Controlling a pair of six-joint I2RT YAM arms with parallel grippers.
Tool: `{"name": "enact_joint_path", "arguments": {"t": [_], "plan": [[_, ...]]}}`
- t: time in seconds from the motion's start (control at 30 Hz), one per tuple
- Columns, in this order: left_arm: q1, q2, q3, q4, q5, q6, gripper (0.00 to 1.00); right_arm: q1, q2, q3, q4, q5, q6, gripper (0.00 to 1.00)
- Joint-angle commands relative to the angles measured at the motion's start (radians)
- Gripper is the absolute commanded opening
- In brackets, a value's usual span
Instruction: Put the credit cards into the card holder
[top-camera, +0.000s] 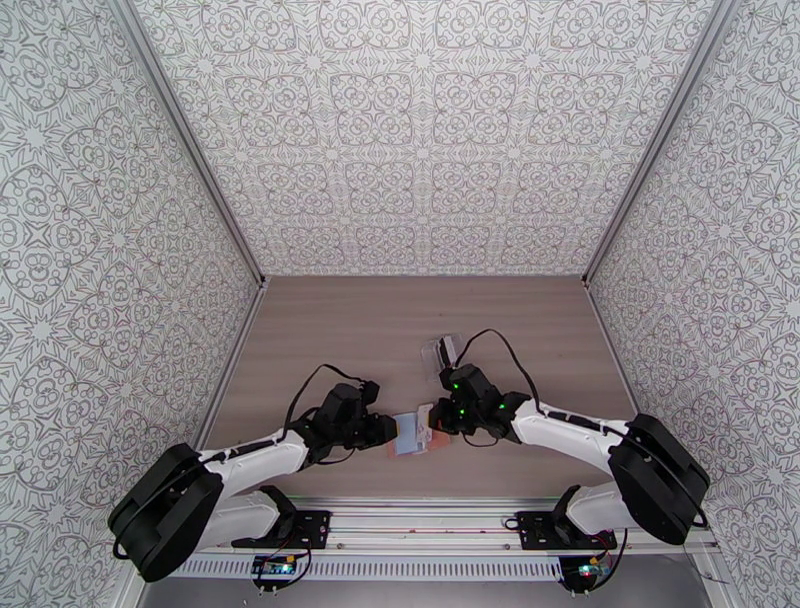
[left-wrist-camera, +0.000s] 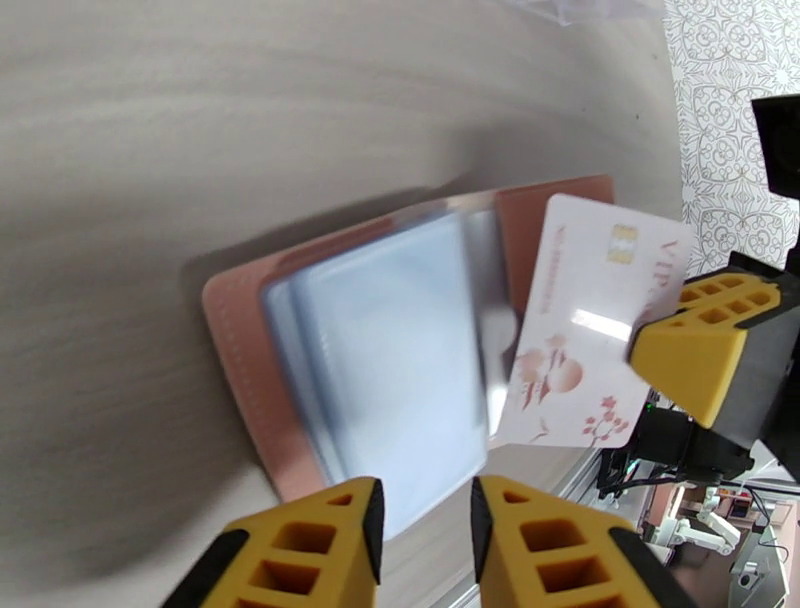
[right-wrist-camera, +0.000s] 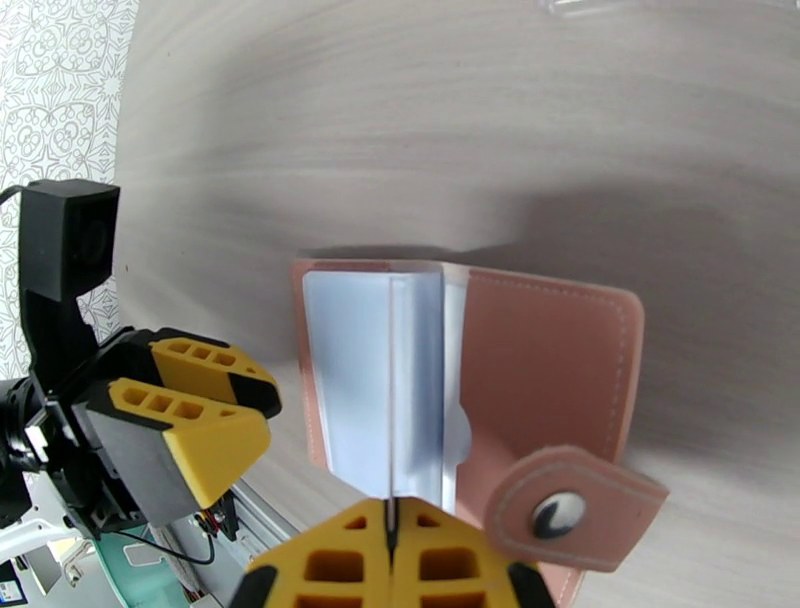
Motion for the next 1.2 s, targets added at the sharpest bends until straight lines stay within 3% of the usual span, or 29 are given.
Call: {"name": "enact_joint_path", "arguments": {"t": [0.0, 0.33, 1.17], "plan": [[-0.012, 0.024, 0.014, -0.004, -0.018, 0.020, 0.33, 0.006, 0.009, 0.035, -0.019, 0.027, -0.017, 0.00], [-0.022, 0.094, 0.012, 0.028, -0.032, 0.013, 0.32, 0.006, 0.026, 0.038, -0.025, 0.047, -0.028, 0.00], [-0.027, 0.108, 0.015, -0.012, -0.066, 0.017, 0.32, 0.006, 0.061, 0.006, 0.030, -0.001, -0.017, 0.00]]}}
